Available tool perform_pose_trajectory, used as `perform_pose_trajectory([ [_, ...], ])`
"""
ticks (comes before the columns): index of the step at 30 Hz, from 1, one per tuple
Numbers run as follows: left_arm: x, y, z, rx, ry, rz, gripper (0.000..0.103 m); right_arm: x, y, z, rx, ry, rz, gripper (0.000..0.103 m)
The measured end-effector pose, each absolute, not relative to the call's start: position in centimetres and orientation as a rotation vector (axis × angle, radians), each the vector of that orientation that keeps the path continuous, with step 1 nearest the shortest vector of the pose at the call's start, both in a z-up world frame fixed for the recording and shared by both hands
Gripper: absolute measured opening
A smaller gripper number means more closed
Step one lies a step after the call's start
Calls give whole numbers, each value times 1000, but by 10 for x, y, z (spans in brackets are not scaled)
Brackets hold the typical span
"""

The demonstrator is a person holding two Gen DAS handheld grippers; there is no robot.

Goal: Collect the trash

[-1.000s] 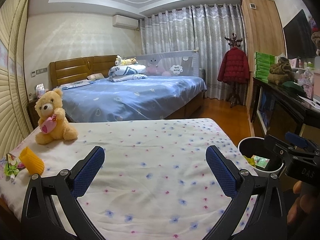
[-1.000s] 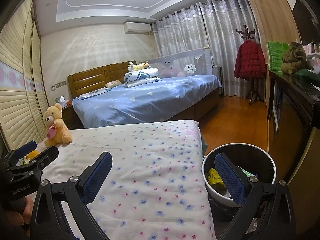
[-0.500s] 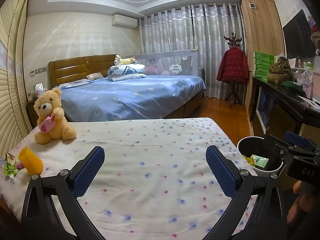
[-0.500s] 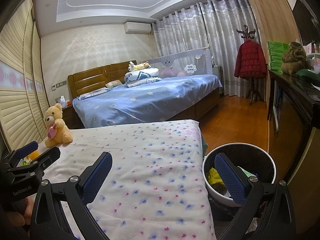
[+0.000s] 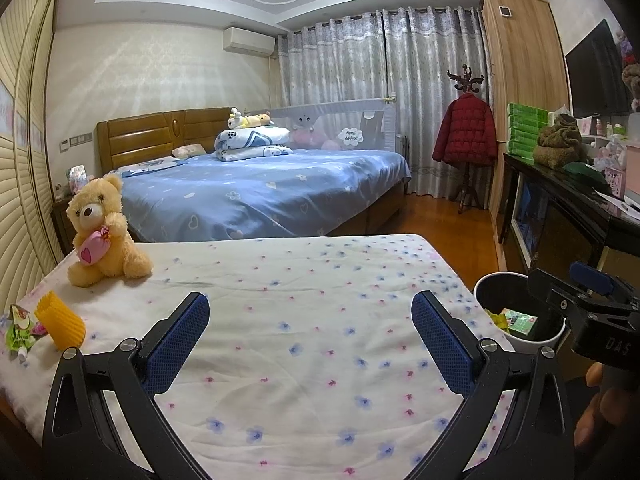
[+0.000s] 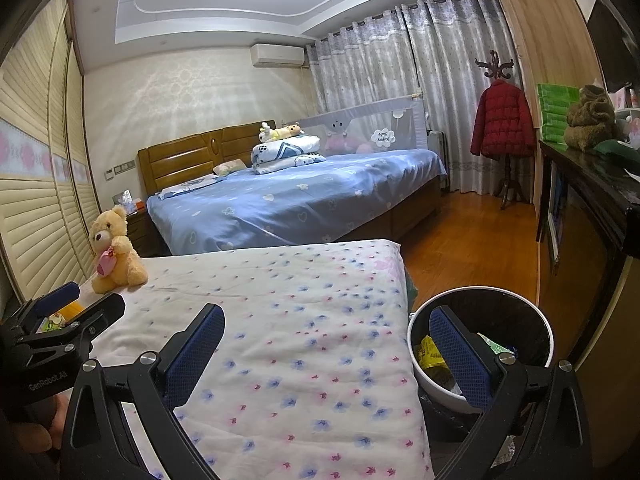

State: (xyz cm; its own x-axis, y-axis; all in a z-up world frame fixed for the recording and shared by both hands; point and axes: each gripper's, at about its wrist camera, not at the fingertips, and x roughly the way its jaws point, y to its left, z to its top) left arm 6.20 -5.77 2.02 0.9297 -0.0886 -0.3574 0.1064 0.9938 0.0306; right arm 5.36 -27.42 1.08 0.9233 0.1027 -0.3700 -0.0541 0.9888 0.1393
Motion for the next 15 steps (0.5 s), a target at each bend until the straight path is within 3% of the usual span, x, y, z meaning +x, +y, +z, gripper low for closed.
perform_pose_trajectory([
  [15, 62, -58, 20, 49, 365, -101, 103, 54, -274, 11, 132, 387, 83, 103],
])
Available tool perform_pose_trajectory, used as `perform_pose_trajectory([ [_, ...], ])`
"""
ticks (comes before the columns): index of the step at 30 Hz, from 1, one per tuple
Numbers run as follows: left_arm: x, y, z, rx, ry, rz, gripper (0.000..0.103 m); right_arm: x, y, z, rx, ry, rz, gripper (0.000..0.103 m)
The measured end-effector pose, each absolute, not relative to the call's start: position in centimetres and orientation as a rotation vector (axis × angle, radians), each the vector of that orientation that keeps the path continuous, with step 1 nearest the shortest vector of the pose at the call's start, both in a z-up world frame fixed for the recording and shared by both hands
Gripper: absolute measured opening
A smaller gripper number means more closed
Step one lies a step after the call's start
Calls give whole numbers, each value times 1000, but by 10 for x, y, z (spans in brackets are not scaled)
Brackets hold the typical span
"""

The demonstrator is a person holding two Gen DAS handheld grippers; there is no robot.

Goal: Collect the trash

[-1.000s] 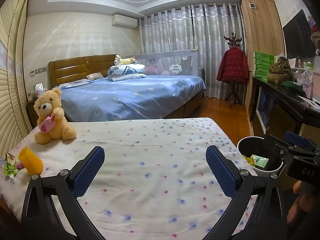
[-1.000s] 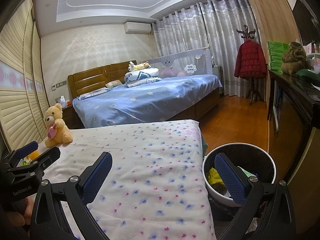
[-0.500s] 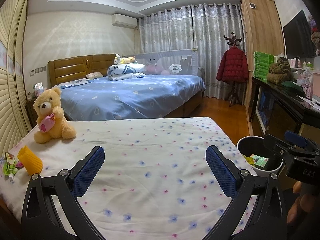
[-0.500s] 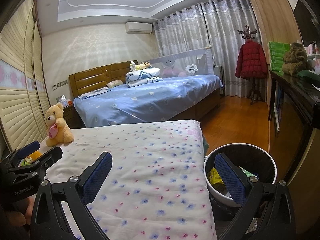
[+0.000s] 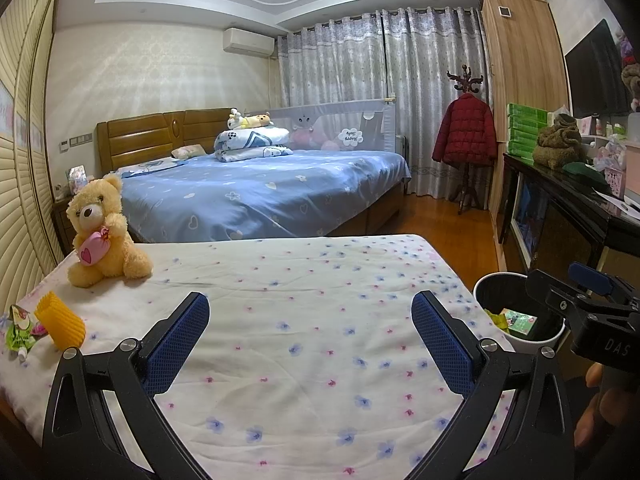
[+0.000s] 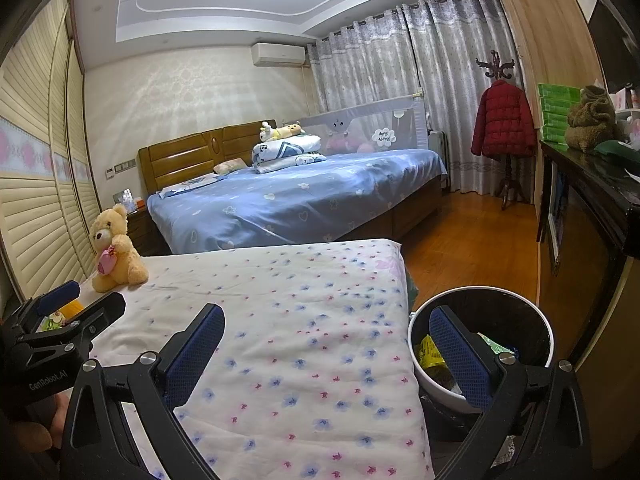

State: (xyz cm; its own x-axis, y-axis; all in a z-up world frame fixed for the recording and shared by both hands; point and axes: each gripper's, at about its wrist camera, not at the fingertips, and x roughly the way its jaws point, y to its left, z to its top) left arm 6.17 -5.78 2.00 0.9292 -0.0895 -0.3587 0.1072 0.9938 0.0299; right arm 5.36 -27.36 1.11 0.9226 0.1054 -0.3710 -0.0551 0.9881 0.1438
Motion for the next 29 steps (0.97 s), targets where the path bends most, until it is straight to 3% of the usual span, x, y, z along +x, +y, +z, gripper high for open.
perform_pose_trajectory([
  [29, 69, -53, 12, 26, 408, -108, 103, 58, -269, 10, 130, 413, 98, 103],
])
